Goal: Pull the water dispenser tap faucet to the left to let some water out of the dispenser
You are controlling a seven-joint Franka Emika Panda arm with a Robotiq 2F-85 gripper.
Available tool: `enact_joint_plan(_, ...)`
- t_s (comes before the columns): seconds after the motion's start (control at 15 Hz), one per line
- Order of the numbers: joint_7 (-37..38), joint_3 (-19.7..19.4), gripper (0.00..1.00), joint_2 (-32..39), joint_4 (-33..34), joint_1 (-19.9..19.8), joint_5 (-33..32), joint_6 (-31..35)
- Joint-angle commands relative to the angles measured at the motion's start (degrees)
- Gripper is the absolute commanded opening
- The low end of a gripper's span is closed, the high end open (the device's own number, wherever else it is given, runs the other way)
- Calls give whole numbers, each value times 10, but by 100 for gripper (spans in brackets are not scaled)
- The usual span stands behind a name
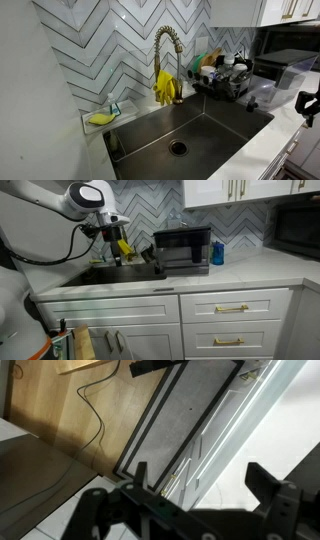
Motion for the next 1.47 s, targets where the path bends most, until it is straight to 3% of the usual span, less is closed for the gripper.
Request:
enact_joint_plan(0.0,7,-13,100,3,1,15,-8,-1)
enact_joint_plan(0.47,7,-13,100,4,1,15,-8,-1)
enact_joint_plan(0.87,11,49,100,31,64,54,-64,10)
enact_joint_plan(1.13,4,86,100,75,105,67,-141,56)
enact_joint_plan(1.4,-2,95,100,140,144,68,-208,112)
